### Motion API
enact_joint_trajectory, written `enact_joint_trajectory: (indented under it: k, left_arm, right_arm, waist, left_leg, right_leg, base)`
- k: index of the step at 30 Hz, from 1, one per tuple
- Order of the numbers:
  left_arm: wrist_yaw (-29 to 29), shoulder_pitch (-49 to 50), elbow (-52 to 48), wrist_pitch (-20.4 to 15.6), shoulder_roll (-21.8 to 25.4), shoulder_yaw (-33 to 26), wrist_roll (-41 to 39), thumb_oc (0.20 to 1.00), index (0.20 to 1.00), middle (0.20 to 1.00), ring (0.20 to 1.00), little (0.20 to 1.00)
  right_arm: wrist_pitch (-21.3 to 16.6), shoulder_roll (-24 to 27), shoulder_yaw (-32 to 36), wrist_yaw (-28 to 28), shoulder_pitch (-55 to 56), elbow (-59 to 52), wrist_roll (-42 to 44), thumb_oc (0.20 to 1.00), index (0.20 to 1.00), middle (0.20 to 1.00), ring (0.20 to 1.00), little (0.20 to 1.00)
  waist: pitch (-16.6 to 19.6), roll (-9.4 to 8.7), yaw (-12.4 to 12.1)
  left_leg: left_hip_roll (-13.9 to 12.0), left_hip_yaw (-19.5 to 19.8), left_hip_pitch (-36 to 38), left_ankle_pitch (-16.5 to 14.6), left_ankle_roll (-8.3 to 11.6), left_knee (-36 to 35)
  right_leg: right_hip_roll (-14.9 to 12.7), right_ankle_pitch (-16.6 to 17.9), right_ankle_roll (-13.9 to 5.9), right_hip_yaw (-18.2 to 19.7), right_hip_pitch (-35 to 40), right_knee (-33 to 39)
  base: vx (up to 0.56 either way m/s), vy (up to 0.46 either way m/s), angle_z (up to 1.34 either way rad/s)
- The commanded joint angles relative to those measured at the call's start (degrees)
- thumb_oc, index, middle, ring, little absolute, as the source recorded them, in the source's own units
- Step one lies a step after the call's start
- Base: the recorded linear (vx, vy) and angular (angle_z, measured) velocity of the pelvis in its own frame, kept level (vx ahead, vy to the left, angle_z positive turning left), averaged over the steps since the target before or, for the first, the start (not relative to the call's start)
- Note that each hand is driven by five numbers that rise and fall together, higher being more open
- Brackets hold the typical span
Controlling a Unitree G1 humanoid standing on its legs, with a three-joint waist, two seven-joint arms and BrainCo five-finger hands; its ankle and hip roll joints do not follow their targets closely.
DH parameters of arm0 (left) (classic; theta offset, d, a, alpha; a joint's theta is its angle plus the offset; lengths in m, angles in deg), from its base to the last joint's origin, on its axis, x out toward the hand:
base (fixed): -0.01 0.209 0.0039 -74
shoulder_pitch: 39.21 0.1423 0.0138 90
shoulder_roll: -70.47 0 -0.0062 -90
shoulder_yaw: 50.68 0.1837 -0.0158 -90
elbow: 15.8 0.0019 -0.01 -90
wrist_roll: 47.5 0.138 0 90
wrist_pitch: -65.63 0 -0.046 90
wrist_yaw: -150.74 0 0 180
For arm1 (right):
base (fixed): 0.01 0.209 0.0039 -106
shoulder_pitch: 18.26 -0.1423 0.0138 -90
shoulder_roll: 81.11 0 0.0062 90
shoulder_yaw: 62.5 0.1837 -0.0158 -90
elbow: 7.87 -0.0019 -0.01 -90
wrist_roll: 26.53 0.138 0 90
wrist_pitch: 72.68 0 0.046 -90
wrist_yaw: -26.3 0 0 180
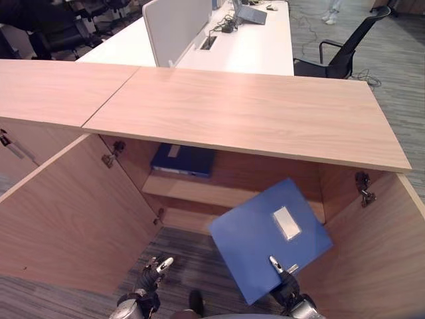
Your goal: Put the empty folder in the office cabinet
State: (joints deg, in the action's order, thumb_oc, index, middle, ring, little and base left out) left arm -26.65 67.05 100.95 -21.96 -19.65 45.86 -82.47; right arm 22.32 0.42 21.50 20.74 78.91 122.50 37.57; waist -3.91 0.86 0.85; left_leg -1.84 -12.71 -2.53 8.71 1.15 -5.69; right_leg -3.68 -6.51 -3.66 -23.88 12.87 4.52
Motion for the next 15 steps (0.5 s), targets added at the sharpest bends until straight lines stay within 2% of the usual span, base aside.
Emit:
enact_joint_trajectory:
  k: [1,7,10,12,13,14,15]
  left_arm:
    - [-1.0,-2.6,-2.5,-1.2,2.1,0.3,1.9,1.0,1.0,1.0,1.0,1.0]
    - [-1.3,-2.1,-0.3,-1.1,2.7,1.3,4.0,1.0,1.0,1.0,1.0,1.0]
    - [-1.3,-1.4,0.1,-0.9,3.3,1.5,3.1,1.0,1.0,1.0,1.0,1.0]
    - [-1.3,-0.9,0.3,-0.7,4.2,1.5,3.5,1.0,1.0,1.0,1.0,1.0]
    - [-1.3,-1.0,0.3,-0.7,4.2,1.5,3.5,1.0,1.0,1.0,1.0,1.0]
    - [-0.9,-0.2,0.8,-0.3,5.3,1.9,4.5,1.0,1.0,1.0,1.0,1.0]
    - [-0.6,-0.2,1.4,-0.3,5.8,2.1,4.8,1.0,1.0,1.0,1.0,1.0]
  right_arm:
    - [-3.3,-1.1,1.5,0.2,-4.7,-4.2,0.6,0.2,0.2,0.2,0.2,0.2]
    - [-6.0,0.3,2.7,3.4,-12.3,-6.0,0.2,0.2,0.2,0.2,0.2,0.2]
    - [-7.4,1.1,3.0,5.0,-17.5,-8.4,-0.4,0.2,0.2,0.2,0.2,0.2]
    - [-8.1,0.8,2.8,5.7,-20.1,-8.9,0.2,0.2,0.2,0.2,0.2,0.2]
    - [-8.2,0.8,2.8,5.7,-20.2,-8.9,0.2,0.2,0.2,0.2,0.2,0.2]
    - [-8.7,0.5,2.3,6.3,-22.7,-9.4,0.7,0.2,0.2,0.2,0.2,0.2]
    - [-8.9,0.4,2.0,6.4,-23.5,-9.8,0.8,0.2,0.2,0.2,0.2,0.2]
  waist:
    - [-0.4,-0.88,-0.6]
    - [0.2,-0.16,-1.8]
    - [-1.0,0.85,-2.8]
    - [-1.7,1.67,-3.3]
    - [-1.7,1.59,-3.4]
    - [-2.6,2.56,-3.8]
    - [-2.8,2.88,-4.1]
  left_leg:
    - [-0.9,-0.1,4.1,-8.2,3.04,0.7]
    - [1.4,0.5,3.5,-9.8,1.26,0.7]
    - [2.8,0.5,3.2,-10.9,-0.87,0.7]
    - [3.3,-0.1,2.9,-11.4,-2.05,0.7]
    - [3.4,-0.2,2.8,-11.4,-2.14,0.7]
    - [3.4,-1.2,2.8,-11.8,-3.1,0.7]
    - [3.2,-1.7,2.7,-12.0,-3.21,0.7]
  right_leg:
    - [-3.4,2.8,-3.62,-0.2,-3.1,0.5]
    - [-5.7,3.5,-4.98,-0.4,-3.7,-0.7]
    - [-8.7,2.7,-5.99,0.8,-8.4,-9.3]
    - [-10.9,3.7,-6.87,1.5,-12.1,-15.4]
    - [-11.1,3.5,-6.96,1.8,-12.6,-15.8]
    - [-13.4,4.9,-7.43,1.4,-15.5,-21.7]
    - [-14.2,5.1,-7.51,0.8,-16.6,-23.8]
  base:
    - [0.11,0.187,0.01]
    - [0.08,0.13,0.03]
    - [0.04,0.197,-0.06]
    - [-0.02,0.142,-0.23]
    - [-0.03,0.147,-0.27]
    - [-0.02,0.112,-0.31]
    - [-0.01,0.116,-0.42]
